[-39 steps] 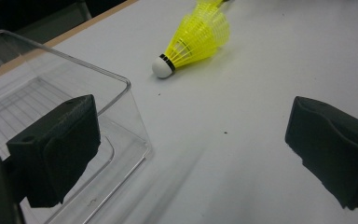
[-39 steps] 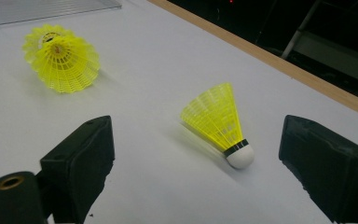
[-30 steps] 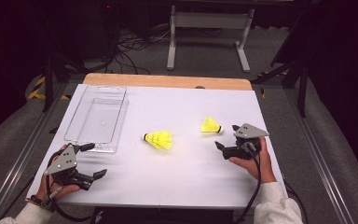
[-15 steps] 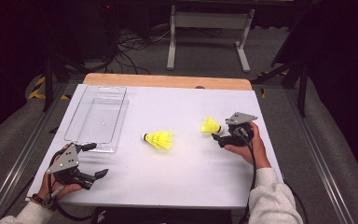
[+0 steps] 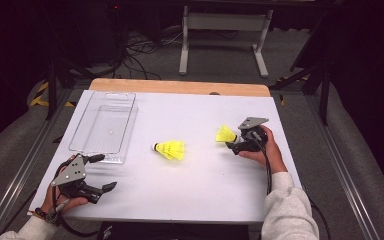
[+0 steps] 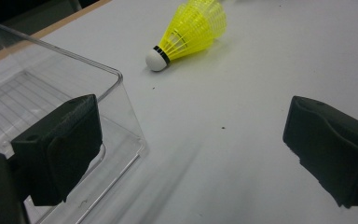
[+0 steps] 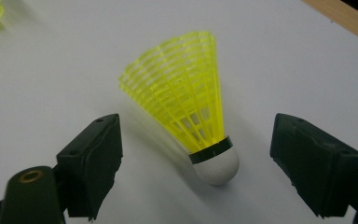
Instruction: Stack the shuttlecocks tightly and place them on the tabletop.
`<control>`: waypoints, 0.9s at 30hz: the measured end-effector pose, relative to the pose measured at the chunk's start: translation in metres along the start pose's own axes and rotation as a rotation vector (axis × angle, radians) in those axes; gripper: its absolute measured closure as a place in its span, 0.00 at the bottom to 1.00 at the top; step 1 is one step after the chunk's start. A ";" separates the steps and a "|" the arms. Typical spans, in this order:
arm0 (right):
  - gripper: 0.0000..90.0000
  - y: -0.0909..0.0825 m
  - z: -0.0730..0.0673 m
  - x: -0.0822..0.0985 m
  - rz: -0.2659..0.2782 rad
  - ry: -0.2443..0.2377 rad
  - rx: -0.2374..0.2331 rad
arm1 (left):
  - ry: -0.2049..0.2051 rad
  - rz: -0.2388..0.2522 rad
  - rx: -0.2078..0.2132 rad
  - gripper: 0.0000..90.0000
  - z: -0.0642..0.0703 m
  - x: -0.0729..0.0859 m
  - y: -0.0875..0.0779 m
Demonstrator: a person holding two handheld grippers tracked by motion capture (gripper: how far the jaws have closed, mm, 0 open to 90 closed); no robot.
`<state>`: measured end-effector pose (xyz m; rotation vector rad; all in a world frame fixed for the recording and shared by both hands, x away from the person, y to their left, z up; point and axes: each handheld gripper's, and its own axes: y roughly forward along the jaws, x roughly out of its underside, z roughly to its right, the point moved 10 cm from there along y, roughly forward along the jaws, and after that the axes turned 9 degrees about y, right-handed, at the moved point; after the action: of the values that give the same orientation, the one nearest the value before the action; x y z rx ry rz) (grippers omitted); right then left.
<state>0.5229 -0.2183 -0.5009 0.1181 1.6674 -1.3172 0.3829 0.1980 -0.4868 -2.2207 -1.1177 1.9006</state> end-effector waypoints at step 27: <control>0.72 0.018 -0.004 0.011 -0.076 0.053 -0.128 | 0.023 -0.026 0.024 0.06 0.004 0.002 0.002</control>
<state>0.5254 -0.2122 -0.5215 0.0141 1.8114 -1.2687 0.3803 0.1954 -0.4906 -2.1993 -1.1088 1.8631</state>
